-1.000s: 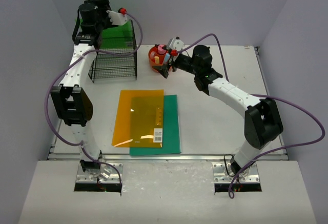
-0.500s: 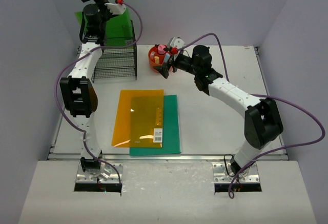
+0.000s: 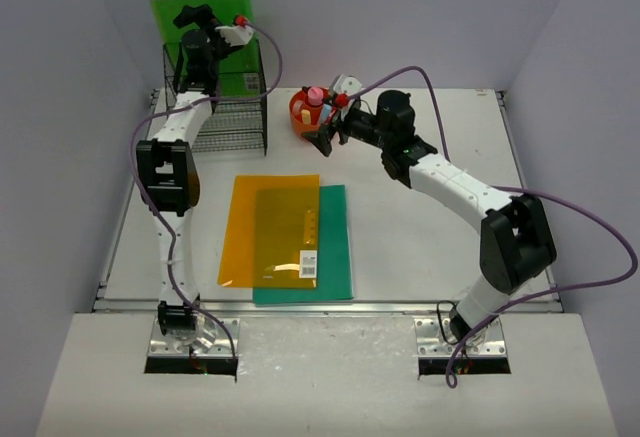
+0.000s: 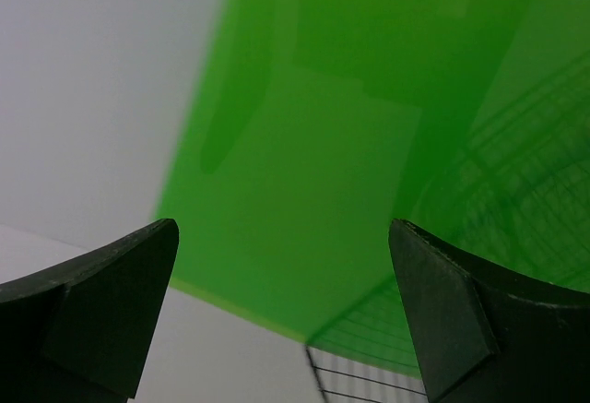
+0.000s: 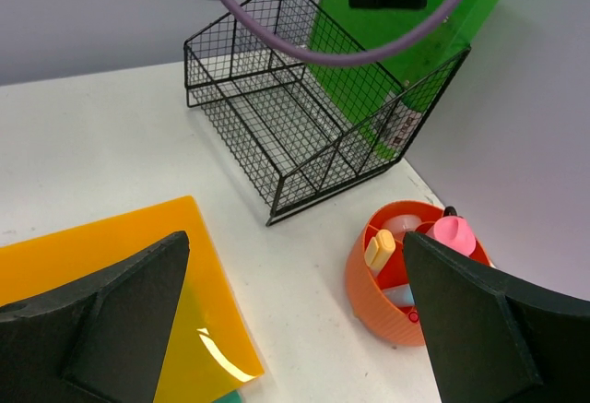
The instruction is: Organize the desk
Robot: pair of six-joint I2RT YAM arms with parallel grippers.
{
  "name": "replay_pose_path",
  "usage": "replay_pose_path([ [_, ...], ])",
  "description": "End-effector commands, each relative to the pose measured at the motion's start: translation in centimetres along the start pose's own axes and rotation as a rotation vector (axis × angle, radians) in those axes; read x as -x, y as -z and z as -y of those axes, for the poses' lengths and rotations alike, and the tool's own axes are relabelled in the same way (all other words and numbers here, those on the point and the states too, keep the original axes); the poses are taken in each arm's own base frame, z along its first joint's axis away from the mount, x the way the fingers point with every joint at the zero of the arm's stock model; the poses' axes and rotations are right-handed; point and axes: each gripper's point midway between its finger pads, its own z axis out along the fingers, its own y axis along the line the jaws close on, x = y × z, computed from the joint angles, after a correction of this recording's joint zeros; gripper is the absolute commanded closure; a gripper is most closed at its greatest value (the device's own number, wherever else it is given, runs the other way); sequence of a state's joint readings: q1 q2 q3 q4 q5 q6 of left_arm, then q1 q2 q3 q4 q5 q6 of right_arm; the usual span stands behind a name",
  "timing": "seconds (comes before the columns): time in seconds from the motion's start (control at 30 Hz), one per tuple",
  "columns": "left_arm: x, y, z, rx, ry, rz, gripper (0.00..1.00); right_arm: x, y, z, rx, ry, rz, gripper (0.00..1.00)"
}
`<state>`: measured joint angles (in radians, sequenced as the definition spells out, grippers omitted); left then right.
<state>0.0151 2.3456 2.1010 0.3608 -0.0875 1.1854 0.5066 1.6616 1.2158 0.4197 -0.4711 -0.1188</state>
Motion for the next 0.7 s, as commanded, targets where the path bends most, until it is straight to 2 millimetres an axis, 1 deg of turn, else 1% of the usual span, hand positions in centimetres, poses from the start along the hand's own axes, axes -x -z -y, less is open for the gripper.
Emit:
replay_pose_path([
  [0.0,1.3,-0.5,-3.3,0.130,0.086,0.077,0.01,2.4,1.2,0.5,-0.037,0.026,0.047,0.01],
  [0.13,1.7,-0.5,-4.4,0.164,0.118,0.089,0.00,2.3,1.5,0.4,-0.038,0.020,0.042,0.01],
  [0.2,2.4,0.3,-5.9,0.179,0.132,0.106,0.00,2.1,1.5,0.2,-0.036,0.009,0.039,0.01],
  [0.23,2.6,0.3,-5.8,0.177,0.133,0.112,0.00,2.0,1.5,0.2,-0.035,0.005,0.037,0.01],
  [0.27,3.0,1.2,-6.4,0.172,0.135,0.125,0.01,2.0,1.5,0.2,-0.032,-0.003,0.037,0.01],
  [0.3,3.3,1.3,-6.6,0.176,0.136,0.138,0.00,2.0,1.5,0.1,-0.028,-0.005,0.038,0.01],
  [0.37,4.3,3.0,-7.8,0.170,0.150,0.163,0.00,1.9,1.4,-0.1,-0.019,-0.018,0.039,0.01],
  [0.4,4.7,3.4,-8.2,0.172,0.160,0.173,0.00,1.9,1.4,-0.2,-0.014,-0.022,0.039,0.01],
  [0.53,5.6,6.3,-10.0,0.174,0.193,0.191,0.00,1.9,1.4,-0.5,0.000,-0.036,0.039,0.01],
  [0.63,7.3,8.8,-11.0,0.136,0.245,0.251,0.00,1.6,1.5,-0.9,0.006,-0.077,0.026,0.01],
  [0.67,8.0,10.0,-11.5,0.118,0.277,0.272,0.00,1.4,1.5,-1.0,0.006,-0.100,0.015,0.01],
])
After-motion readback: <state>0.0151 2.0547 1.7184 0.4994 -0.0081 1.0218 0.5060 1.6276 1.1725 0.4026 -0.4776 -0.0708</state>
